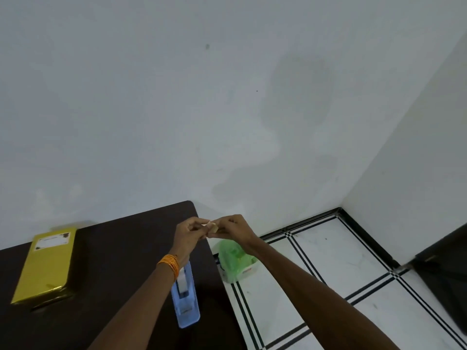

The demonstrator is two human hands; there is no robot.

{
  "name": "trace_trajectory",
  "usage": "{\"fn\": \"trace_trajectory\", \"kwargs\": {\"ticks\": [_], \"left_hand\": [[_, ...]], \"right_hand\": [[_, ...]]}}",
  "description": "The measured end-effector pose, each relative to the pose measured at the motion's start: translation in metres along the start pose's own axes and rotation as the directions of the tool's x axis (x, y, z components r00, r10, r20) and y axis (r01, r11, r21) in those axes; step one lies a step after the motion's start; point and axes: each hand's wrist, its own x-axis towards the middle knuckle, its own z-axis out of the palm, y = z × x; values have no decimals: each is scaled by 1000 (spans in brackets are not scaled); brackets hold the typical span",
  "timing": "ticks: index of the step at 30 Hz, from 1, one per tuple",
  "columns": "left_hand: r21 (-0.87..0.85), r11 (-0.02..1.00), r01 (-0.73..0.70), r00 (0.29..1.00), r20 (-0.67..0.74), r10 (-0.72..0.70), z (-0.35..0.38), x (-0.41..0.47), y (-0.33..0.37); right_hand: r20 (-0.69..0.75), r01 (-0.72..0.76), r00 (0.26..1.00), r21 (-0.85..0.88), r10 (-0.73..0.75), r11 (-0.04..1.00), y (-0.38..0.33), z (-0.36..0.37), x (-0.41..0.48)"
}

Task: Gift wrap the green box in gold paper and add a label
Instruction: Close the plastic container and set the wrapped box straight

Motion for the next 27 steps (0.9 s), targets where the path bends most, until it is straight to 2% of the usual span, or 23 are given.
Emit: {"fn": "trace_trajectory", "kwargs": {"ticks": [4, 11, 17, 20, 23, 27], "left_hand": [[13, 1000, 13, 999, 35, -14, 23, 12, 6], [-67, 996, -64, 997, 43, 67, 63, 29, 21], [-21, 991, -132, 991, 27, 132, 86, 41, 20], [10, 990, -141, 990, -11, 141, 93, 43, 13], [-17, 993, -116, 992, -56, 114, 99, 44, 3], [-116, 989, -87, 996, 21, 90, 111, 43, 2]], "right_hand": [[-1, 25, 1000, -12, -25, 1000, -5, -30, -3], [-240, 76, 966, -97, -97, 992, -6, -61, 8], [-352, 137, 920, -121, -172, 983, -11, -71, 15], [-318, 138, 935, -72, -154, 988, -12, -71, 12], [-221, 115, 969, 11, -110, 993, -7, -77, 5], [-180, 145, 974, 20, -139, 989, -1, -102, -4]]}}
